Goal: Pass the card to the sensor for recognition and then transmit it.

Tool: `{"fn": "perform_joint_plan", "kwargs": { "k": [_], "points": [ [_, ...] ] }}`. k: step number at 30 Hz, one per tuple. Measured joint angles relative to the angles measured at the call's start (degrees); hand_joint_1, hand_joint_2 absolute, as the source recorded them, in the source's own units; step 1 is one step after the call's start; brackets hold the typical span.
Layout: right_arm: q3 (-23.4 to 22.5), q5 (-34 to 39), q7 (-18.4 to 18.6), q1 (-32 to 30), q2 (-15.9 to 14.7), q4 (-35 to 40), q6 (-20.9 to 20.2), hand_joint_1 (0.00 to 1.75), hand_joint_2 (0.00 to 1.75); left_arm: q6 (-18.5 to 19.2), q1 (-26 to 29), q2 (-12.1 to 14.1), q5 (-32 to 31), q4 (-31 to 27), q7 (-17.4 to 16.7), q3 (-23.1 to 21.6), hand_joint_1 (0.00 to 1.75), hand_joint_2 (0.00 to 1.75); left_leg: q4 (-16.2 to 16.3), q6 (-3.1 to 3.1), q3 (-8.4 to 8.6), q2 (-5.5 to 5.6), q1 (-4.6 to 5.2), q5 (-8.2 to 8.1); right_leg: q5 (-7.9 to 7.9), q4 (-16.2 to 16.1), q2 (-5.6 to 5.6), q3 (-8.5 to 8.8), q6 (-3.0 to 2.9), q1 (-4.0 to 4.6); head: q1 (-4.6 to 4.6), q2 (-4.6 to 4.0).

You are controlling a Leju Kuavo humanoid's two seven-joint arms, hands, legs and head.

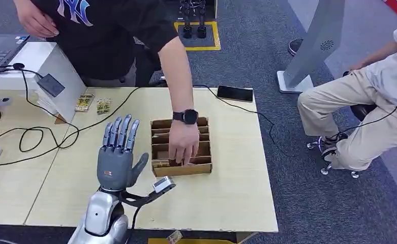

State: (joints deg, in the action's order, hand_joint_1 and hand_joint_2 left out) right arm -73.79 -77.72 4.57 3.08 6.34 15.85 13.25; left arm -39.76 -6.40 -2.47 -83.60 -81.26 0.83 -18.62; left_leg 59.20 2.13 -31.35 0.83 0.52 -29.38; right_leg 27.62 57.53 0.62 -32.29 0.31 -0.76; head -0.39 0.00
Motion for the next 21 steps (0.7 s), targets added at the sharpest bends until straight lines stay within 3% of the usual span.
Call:
{"fn": "perform_joint_plan", "kwargs": {
  "k": [17,21],
  "points": [
    [0.00,-0.02,-0.04,-0.03,0.22,-0.02,-0.20,0.00,1.75,0.00,-0.06,0.87,-0.22,2.82,-2.54,-1.38,0.00,1.75,0.00,0.00,0.00,-0.01,0.00,0.00,0.00,0.00,0.01,-0.03,0.00,0.00,-0.02,0.00],
    [0.00,-0.11,-0.09,-0.01,0.22,-0.02,-0.24,0.00,1.75,0.00,-1.18,1.99,0.00,5.92,-3.43,-3.41,0.00,1.75,0.00,0.00,-0.01,-0.01,0.00,0.00,0.00,0.00,0.01,-0.03,0.00,0.00,-0.02,0.00]
  ]
}}
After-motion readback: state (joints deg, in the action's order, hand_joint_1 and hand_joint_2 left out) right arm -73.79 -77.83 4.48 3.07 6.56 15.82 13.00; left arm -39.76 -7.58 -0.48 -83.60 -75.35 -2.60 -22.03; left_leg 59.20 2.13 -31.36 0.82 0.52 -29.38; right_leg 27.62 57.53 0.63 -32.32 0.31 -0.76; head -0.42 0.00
